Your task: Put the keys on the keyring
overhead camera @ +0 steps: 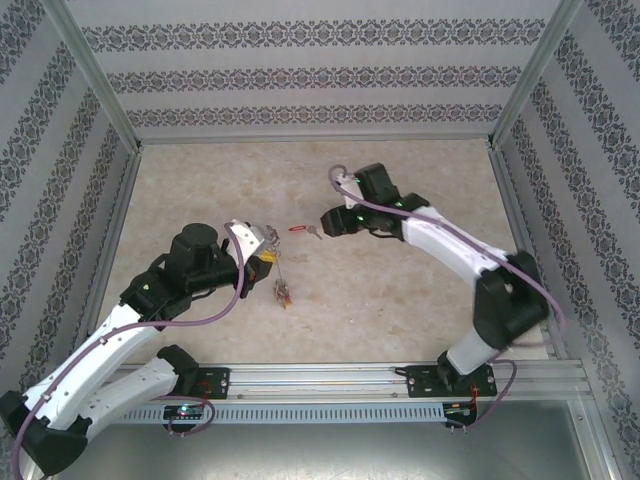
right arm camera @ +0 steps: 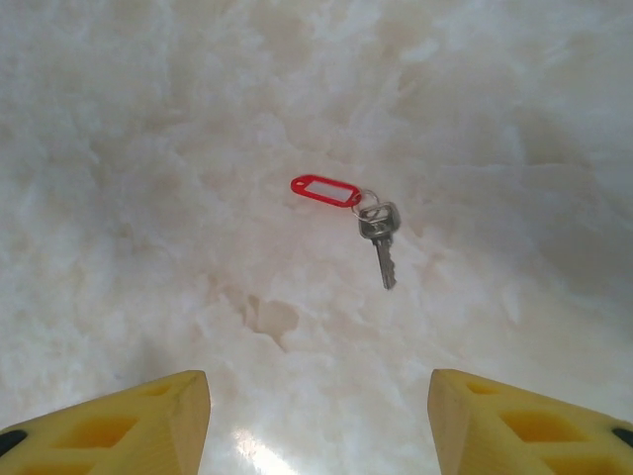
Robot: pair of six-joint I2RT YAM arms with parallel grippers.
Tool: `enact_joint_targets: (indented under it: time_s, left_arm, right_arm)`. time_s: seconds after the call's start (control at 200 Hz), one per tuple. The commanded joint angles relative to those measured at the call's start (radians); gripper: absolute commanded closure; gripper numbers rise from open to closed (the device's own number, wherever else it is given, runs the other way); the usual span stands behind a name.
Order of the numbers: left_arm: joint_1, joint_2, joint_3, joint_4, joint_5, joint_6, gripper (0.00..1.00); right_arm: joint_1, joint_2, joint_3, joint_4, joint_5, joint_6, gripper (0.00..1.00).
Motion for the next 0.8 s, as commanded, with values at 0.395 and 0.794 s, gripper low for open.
enact_joint_targets:
  time_s: [0.395,0.794]
  left_arm:
    - [0.150,-0.047,-0.050,0.066,0.045,-0.074,1.00]
    - [0.213,-0.045,-0.080,0.103,0.124,-0.091,1.00]
  right_arm:
    - [0.108,0.552,0.608,-0.393,0.160,-0.147,0.35]
    - [0.123,0.686,0.746,-0.512,0.235,-0.228,0.48]
